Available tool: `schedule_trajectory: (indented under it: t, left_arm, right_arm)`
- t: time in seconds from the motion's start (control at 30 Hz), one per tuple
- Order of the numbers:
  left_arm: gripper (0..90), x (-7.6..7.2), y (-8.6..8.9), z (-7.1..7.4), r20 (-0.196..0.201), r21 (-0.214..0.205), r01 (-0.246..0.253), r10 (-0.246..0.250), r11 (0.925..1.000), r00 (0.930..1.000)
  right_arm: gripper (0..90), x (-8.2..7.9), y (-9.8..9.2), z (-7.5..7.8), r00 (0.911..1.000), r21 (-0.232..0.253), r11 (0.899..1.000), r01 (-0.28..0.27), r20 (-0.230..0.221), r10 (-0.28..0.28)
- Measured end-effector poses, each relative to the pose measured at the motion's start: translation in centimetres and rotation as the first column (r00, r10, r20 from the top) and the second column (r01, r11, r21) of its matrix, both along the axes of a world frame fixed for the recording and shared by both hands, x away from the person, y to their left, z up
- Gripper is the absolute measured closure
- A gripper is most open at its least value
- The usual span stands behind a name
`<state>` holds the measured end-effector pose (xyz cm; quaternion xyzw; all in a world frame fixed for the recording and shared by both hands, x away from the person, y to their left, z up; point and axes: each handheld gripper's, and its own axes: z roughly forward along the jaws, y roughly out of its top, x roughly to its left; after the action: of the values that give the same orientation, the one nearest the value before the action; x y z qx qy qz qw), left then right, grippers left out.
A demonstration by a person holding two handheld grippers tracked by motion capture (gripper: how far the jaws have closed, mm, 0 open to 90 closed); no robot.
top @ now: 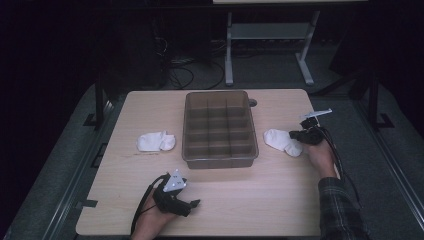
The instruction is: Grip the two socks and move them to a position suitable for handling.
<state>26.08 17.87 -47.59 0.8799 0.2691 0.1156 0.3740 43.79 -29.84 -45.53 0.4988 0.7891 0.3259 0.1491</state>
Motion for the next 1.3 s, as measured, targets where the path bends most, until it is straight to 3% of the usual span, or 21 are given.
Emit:
schedule_trajectory:
  t: [0.47,0.73,1.3]
  left_arm:
    - [13.7,0.0,0.0,0.0,0.000,0.000,0.000,0.000,1.0000,1.0000]
    - [13.7,0.0,0.0,0.0,0.000,0.000,0.000,0.000,1.0000,1.0000]
    - [13.7,0.0,0.0,0.0,0.000,0.000,0.000,0.000,1.0000,1.0000]
  right_arm:
    - [86.2,-2.1,0.2,3.4,0.9953,0.075,0.996,-0.047,0.089,0.040]
    - [86.3,-3.5,0.4,5.2,0.9876,0.094,0.992,-0.080,0.142,0.067]
    - [86.2,-6.3,1.2,7.7,0.9699,0.102,0.984,-0.148,0.210,0.124]
